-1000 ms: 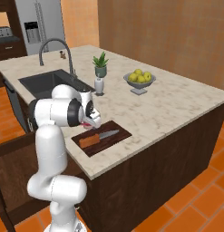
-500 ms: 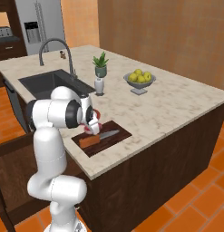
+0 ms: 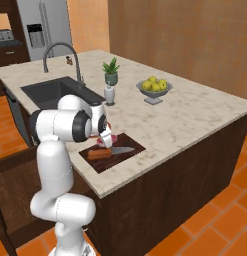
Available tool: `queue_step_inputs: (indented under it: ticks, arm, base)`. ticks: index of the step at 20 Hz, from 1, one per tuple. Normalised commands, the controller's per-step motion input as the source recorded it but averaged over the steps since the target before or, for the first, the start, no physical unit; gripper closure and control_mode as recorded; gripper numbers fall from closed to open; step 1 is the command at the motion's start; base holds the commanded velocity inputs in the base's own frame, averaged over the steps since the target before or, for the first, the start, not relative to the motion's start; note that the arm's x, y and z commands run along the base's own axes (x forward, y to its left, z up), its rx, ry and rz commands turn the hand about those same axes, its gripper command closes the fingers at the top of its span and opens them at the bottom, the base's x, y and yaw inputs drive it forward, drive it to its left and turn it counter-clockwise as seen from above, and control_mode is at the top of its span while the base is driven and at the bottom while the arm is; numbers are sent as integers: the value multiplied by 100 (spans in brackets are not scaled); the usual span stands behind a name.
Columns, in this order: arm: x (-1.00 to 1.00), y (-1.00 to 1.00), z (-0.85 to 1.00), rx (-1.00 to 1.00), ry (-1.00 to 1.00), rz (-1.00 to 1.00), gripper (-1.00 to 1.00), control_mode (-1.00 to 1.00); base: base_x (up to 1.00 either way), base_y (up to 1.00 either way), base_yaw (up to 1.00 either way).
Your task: Pick up the knife from the drawer and place it on the cutting board. Then place the meat from the plate to the cutting board.
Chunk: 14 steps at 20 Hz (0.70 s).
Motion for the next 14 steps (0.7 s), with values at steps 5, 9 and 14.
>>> queue_step_inputs:
  ticks: [5, 9, 14]
  arm:
    - [-8, -8, 5, 1, 0, -6, -100, -100]
    - [-24, -15, 42, 4, -2, 0, -100, -100]
    - [-38, 0, 97, 0, -4, 0, -100, -100]
  base:
    - [0, 0, 0]
    - [0, 0, 0]
    - [0, 0, 0]
